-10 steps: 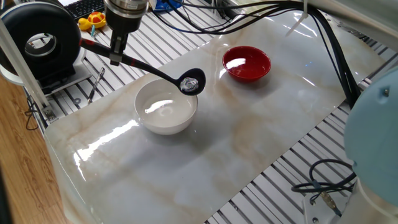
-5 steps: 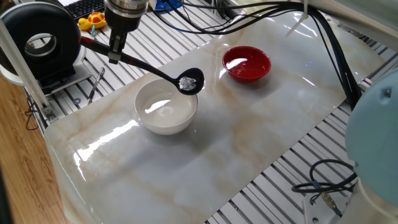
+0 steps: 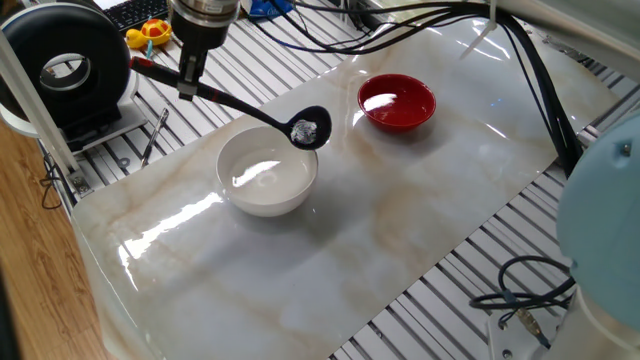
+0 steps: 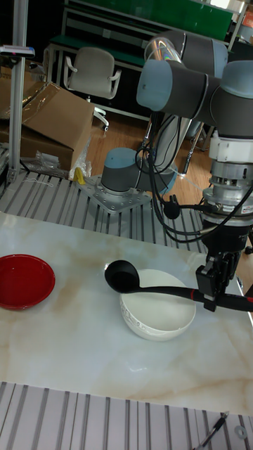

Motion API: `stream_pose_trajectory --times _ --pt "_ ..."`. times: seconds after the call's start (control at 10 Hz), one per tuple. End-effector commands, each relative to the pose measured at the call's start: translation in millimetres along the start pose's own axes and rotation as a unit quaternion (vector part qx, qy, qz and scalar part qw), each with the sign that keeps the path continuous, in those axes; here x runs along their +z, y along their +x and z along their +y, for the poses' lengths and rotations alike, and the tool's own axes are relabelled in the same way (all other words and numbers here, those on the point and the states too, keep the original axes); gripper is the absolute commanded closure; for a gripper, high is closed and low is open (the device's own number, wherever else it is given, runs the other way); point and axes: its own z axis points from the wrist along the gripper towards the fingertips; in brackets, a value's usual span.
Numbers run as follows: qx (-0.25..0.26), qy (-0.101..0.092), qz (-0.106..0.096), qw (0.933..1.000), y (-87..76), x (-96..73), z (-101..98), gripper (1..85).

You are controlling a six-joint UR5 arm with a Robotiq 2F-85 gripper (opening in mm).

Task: Scoop water with a large spoon from one bowl to another

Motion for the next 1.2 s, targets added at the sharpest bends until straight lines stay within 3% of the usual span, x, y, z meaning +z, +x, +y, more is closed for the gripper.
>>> stream_pose_trajectory --times 0.0,0.2,0.8,1.1 --pt "-0.011 -0.007 -0.002 0.9999 12.0 -4.7 -4.7 84.3" --pt "-0.014 -0.008 0.001 0.9999 21.0 -5.8 -7.9 84.3" --pt "0.018 -0.011 -0.030 0.9993 5.0 -6.3 -6.8 84.3" --pt "0.007 -0.015 -0.028 0.9995 14.7 -12.1 -11.1 84.3"
